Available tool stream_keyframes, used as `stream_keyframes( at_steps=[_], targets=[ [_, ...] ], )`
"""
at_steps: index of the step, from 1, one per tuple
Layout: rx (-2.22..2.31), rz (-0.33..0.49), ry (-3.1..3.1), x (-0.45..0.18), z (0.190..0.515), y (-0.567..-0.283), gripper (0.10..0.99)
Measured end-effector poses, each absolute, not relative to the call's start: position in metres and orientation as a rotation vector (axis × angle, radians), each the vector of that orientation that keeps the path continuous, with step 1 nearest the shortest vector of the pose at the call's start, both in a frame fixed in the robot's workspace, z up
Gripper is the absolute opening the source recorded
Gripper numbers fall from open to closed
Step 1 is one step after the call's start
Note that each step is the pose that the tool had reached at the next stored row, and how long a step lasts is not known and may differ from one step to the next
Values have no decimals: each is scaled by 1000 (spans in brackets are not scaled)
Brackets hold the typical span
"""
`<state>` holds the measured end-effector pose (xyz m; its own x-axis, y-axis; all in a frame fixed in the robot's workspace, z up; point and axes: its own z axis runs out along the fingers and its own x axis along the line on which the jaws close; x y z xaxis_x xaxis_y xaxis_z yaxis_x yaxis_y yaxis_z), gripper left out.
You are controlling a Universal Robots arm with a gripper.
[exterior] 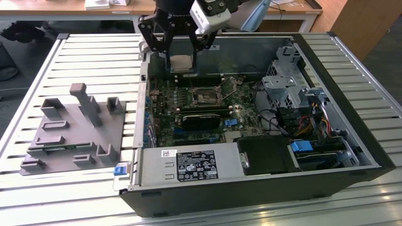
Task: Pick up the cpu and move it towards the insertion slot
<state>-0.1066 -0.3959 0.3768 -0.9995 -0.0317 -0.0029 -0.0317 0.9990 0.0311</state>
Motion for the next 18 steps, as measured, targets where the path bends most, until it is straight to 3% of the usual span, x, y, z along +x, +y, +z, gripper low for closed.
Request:
stream_keyframes(
  at_steps=[18],
  targets=[
    [-50,49,3138,-83,377,-395,545]
  ],
)
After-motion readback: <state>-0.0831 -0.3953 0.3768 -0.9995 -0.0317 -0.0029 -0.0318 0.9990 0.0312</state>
